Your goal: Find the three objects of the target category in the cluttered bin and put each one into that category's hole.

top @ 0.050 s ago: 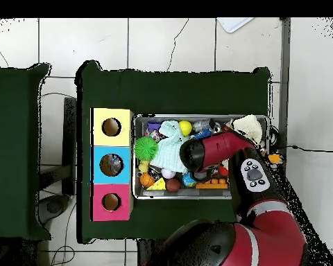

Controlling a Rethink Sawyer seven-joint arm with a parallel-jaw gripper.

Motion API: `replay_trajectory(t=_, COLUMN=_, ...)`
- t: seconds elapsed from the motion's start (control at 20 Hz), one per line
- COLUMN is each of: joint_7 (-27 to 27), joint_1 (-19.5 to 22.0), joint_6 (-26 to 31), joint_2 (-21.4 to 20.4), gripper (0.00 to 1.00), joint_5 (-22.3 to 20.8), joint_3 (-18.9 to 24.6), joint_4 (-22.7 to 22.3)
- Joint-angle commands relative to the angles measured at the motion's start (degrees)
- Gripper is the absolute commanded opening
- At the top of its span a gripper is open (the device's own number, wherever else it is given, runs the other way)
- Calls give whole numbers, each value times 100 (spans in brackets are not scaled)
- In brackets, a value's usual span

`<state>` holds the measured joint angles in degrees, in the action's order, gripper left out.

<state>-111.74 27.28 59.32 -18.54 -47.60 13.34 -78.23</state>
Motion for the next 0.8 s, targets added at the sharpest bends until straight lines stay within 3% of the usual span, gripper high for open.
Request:
replay_trajectory(t=0.05, joint_7=1194, joint_1=10, joint_6=-147, joint_2=710, gripper=100, joint_5=-305, joint_3=227, joint_4=448)
replay_trajectory(t=0.2, joint_7=1189, joint_1=-174, joint_6=-468, joint_2=602, gripper=100, joint_5=-753, joint_3=87, joint_4=412)
replay_trajectory(t=0.25, joint_7=1181, joint_1=-225, joint_6=-596, joint_2=569, gripper=0, joint_5=-884, joint_3=55, joint_4=397)
replay_trajectory(t=0.8, joint_7=1098, joint_1=-179, joint_6=-799, joint_2=341, gripper=0, joint_5=-1003, joint_3=195, joint_4=269)
